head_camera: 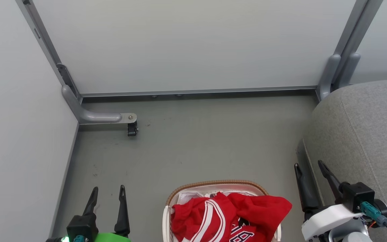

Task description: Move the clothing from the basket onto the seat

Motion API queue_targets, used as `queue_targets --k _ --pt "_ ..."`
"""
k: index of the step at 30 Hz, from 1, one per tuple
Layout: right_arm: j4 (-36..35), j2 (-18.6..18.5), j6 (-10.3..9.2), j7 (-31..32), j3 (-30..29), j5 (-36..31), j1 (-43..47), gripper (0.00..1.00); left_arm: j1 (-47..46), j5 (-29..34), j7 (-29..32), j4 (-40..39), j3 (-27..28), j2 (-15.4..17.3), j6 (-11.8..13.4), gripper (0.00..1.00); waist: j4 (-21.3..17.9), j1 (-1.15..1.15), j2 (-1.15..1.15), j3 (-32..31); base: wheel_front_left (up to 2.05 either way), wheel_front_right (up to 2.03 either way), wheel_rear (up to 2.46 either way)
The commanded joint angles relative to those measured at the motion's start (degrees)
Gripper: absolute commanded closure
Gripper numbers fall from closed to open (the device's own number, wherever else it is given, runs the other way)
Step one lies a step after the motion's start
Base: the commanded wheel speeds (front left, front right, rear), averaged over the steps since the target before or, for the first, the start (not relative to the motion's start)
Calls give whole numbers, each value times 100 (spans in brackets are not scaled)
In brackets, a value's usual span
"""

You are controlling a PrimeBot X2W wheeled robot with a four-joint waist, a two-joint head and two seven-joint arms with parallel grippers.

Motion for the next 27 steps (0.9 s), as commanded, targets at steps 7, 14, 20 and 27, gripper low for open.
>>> queue_targets --k 7,14,20,27 --pt "-93 -35 0 -30 -105 -32 -93 0 -171 86 -6 6 -115 37 -66 0 -22 0 52 190 0 0 0" --pt "-357 -32 0 -30 -452 -157 -520 0 -909 303 -6 133 -270 35 -267 0 -120 0 52 942 0 0 0" --pt "-554 -31 0 -29 -843 -259 -1064 0 -1790 609 -6 646 -730 35 -519 0 -278 0 52 1750 0 0 0" --pt "-899 -26 -1 -29 -1142 -17 -1843 0 -2872 242 -6 1676 -1507 37 -690 0 -637 0 52 2868 0 0 0"
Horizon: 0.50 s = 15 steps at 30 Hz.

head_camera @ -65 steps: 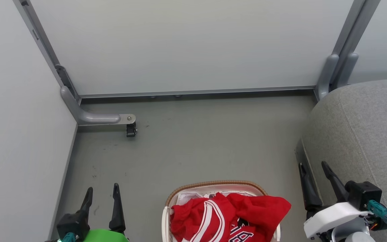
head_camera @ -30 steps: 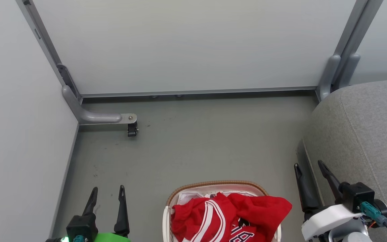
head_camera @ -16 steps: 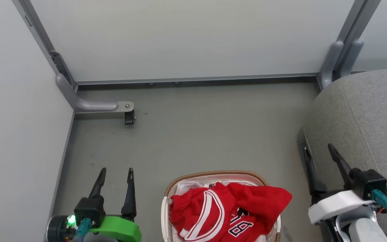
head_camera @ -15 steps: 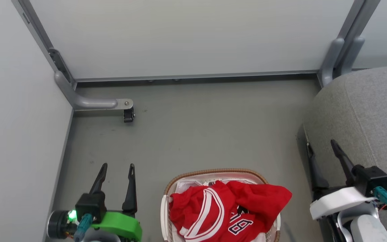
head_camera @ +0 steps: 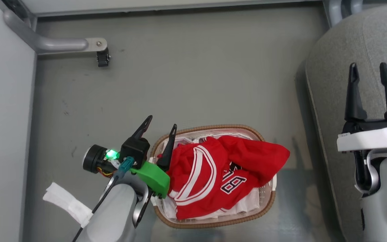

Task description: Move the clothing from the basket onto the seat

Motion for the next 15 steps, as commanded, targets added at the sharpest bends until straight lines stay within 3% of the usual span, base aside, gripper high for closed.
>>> queue_targets --k 1,15 --pt "-67 -16 -4 -29 -39 65 -168 0 -268 -140 -5 163 -92 37 -34 0 -393 -1 52 947 0 0 0" --pt "-473 -12 -4 -29 -444 337 -1077 0 -1577 -636 -5 2058 -1710 37 -85 0 -1016 -1 52 2404 0 0 0"
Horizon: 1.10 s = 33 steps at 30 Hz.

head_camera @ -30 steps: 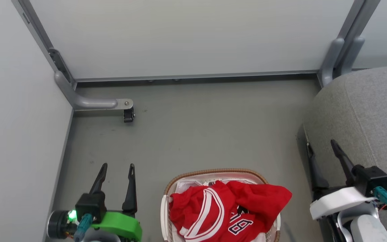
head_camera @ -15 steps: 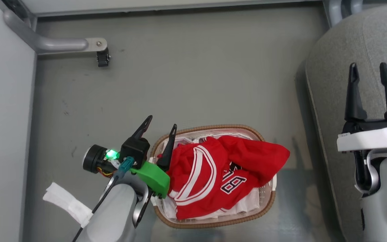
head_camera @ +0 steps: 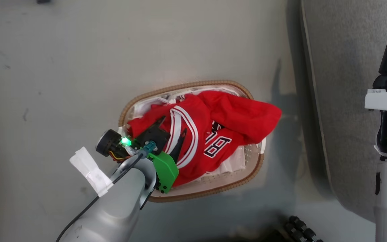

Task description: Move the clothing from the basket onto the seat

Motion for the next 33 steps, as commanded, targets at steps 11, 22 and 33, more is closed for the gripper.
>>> queue_targets --k 11,22,33 --pt "-179 -8 -4 -30 195 263 -183 0 -529 -700 112 627 -712 44 76 0 -868 -1 52 1068 0 0 0" --pt "-230 -11 -4 -30 321 407 -270 0 -984 -1224 286 1164 -710 38 389 0 -966 -1 52 1404 0 0 0" --pt "-274 -11 -4 -30 592 549 -273 0 -1155 -1596 334 903 -1153 40 370 0 -1116 -1 52 1579 0 0 0"
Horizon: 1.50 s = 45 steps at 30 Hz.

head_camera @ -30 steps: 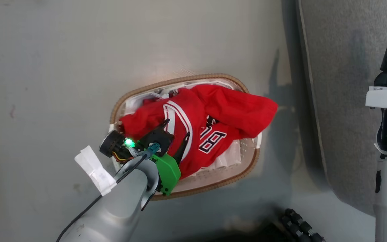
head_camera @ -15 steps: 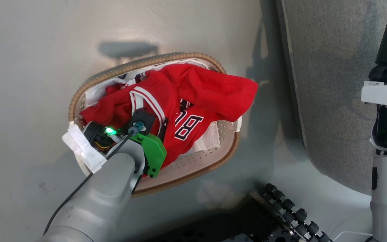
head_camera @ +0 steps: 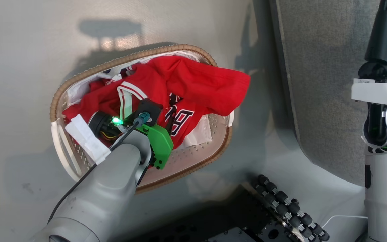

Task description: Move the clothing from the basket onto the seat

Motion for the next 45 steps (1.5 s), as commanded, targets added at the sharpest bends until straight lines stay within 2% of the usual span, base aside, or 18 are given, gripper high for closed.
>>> queue_targets --k 1,3,4,6,15,19,25,31,36,45 --pt "-23 -12 -4 -30 34 59 -6 0 -121 -73 25 9 -59 42 53 0 -43 0 52 40 0 0 0" --pt "-24 -13 -4 -30 80 67 7 0 -144 -157 43 39 -105 42 86 0 -70 0 52 53 0 0 0" --pt "-24 -12 -4 -30 97 73 19 0 -146 -183 41 46 -123 42 96 57 -76 0 52 52 0 0 0" --pt "-10 -12 -4 -30 95 63 48 0 -154 -235 17 23 -190 42 87 100 -57 0 52 36 0 0 0" --pt "118 -13 -4 -30 89 -157 101 0 67 -348 -223 -316 -666 36 10 100 306 0 52 -442 0 0 0" --pt "186 -14 -4 -30 112 -281 190 0 224 -376 -314 -556 -794 35 46 100 513 0 52 -874 0 0 0" --pt "329 -17 -5 -30 113 -438 456 0 516 -13 -343 -1122 -839 36 192 100 829 0 52 -1676 0 0 0" --pt "501 -18 -5 -30 149 -647 933 0 912 413 -346 -2025 -603 278 246 100 1162 0 52 -2689 0 0 0" --pt "672 -18 -4 -30 235 -807 1418 0 1130 785 -345 -2675 -455 648 209 100 1374 0 52 -3607 0 0 0" --pt "861 -17 -4 -30 533 -834 2146 0 814 1123 -339 -3548 -369 1364 26 100 1420 0 52 -4818 0 0 0"
